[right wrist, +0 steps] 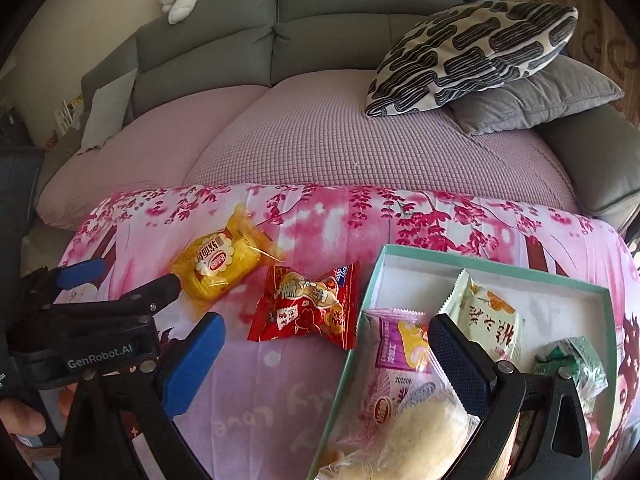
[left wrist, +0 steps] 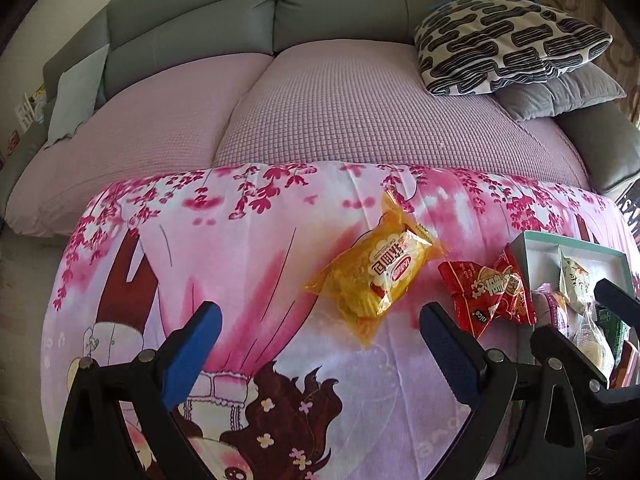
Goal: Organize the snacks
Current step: 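Grasp the yellow bread pack with the left gripper while the right grasps the red candy pack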
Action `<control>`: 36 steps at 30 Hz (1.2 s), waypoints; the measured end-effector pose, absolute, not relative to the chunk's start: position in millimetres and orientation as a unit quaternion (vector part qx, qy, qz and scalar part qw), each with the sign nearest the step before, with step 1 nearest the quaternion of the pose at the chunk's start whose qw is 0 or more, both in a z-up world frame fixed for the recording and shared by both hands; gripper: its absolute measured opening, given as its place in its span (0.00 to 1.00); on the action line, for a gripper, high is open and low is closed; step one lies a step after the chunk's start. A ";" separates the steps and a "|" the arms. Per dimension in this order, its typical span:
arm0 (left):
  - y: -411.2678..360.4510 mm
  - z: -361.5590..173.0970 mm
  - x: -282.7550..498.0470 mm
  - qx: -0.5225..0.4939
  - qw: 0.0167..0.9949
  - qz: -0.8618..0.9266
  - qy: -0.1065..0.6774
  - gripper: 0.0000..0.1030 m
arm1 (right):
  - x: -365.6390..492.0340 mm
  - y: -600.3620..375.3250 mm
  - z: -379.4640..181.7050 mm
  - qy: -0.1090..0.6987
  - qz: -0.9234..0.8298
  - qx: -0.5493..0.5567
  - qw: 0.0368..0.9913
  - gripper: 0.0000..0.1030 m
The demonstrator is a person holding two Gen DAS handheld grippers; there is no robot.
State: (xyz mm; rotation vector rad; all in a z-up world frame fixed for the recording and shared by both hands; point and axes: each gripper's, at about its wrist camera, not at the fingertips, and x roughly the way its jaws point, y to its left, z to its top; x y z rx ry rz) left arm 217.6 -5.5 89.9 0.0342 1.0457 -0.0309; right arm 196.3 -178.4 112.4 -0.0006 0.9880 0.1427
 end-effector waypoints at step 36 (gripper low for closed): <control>-11.2 25.8 307.6 0.018 0.767 -0.128 0.628 0.42 | 293.1 -141.9 44.9 0.642 0.132 -0.091 0.750 0.56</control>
